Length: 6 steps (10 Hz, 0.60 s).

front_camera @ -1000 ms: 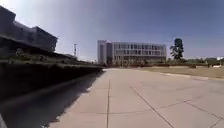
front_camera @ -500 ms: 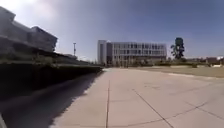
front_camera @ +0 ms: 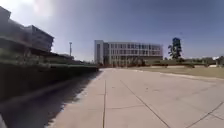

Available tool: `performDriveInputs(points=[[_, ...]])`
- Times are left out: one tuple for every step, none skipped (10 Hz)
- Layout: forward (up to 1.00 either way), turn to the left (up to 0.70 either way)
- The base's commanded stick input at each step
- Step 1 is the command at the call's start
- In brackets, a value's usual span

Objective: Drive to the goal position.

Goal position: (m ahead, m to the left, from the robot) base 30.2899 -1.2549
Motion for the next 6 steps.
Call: performDriveInputs(points=[[0.7, 0.0], [0.7, 0.0], [0.7, 0.0], [0.7, 0.0], [0.7, 0.0], [0.7, 0.0]])
